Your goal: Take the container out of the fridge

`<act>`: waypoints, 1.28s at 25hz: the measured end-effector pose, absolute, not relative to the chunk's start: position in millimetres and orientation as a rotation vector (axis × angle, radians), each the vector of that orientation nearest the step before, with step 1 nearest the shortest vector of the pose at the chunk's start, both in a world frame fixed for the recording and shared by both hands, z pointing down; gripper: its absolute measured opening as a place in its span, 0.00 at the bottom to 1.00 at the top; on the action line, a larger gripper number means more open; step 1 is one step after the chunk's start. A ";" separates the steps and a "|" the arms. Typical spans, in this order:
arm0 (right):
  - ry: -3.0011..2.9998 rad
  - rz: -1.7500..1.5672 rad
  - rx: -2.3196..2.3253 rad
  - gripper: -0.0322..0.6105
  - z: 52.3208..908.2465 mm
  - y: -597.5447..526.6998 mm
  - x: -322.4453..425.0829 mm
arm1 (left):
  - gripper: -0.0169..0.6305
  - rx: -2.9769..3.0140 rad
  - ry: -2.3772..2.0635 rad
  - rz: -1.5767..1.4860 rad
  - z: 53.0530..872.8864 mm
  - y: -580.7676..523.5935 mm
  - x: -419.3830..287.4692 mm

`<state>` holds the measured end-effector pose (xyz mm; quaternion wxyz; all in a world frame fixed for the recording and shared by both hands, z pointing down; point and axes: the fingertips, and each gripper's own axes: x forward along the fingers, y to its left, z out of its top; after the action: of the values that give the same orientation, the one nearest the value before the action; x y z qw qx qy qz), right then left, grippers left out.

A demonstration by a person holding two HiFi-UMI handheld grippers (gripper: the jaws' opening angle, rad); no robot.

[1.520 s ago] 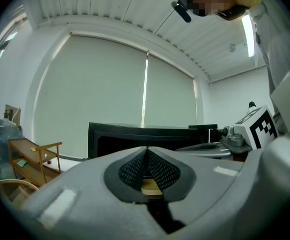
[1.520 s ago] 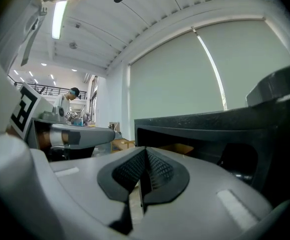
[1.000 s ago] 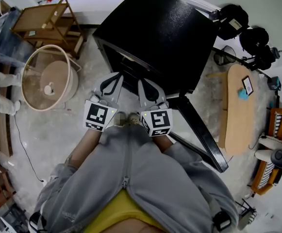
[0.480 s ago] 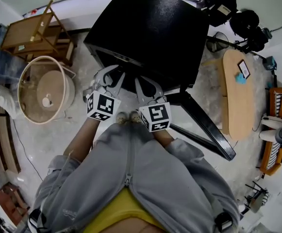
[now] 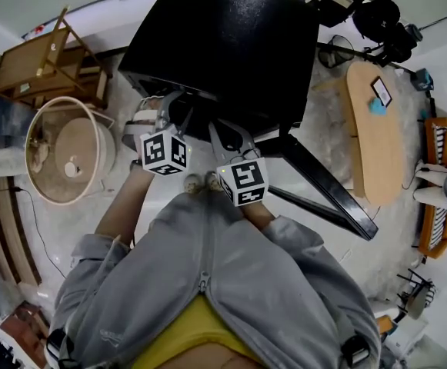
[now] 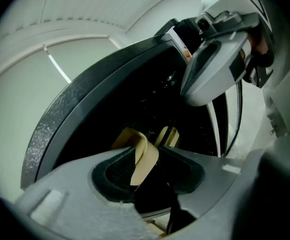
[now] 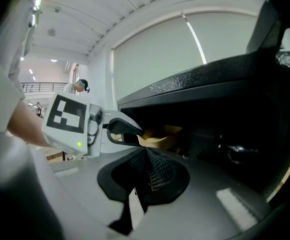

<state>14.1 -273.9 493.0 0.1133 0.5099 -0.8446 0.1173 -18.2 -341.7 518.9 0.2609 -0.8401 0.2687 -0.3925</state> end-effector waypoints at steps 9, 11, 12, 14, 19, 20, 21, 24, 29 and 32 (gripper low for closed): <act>-2.468 0.358 1.505 0.05 495.1 -266.6 17.2 | 0.33 -2.054 0.584 -1.238 534.8 -354.5 -11.5; -2.466 0.361 1.501 0.05 496.8 -264.8 17.1 | 0.33 -2.006 0.537 -1.270 538.9 -357.1 -7.9; -2.464 0.362 1.499 0.05 497.7 -264.1 17.1 | 0.34 -1.992 0.513 -1.288 541.9 -358.3 -6.2; -2.464 0.362 1.498 0.05 497.9 -263.6 17.0 | 0.34 -1.975 0.468 -1.331 549.7 -359.5 -4.7; -2.460 0.367 1.507 0.05 498.3 -262.6 20.2 | 0.30 -1.917 0.432 -1.375 559.6 -359.2 -5.8; -2.459 0.367 1.508 0.05 498.6 -262.6 21.0 | 0.24 -1.907 0.435 -1.369 558.7 -358.8 -6.0; -2.459 0.369 1.509 0.05 498.9 -262.6 21.6 | 0.18 -1.904 0.434 -1.366 558.3 -358.1 -6.3; -2.461 0.373 1.512 0.05 498.0 -262.9 22.5 | 0.13 -1.923 0.411 -1.385 560.9 -354.0 -8.1; -2.471 0.374 1.502 0.05 497.3 -261.6 21.6 | 0.05 -1.957 0.390 -1.420 563.8 -340.1 -12.3; -2.477 0.380 1.494 0.05 497.6 -260.3 21.4 | 0.04 -2.012 0.389 -1.435 561.2 -329.2 -12.6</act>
<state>21.4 -260.3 497.6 0.1118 0.5088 -0.8438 0.1294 -12.6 -329.2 561.2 0.3143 -0.7635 0.1477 -0.5444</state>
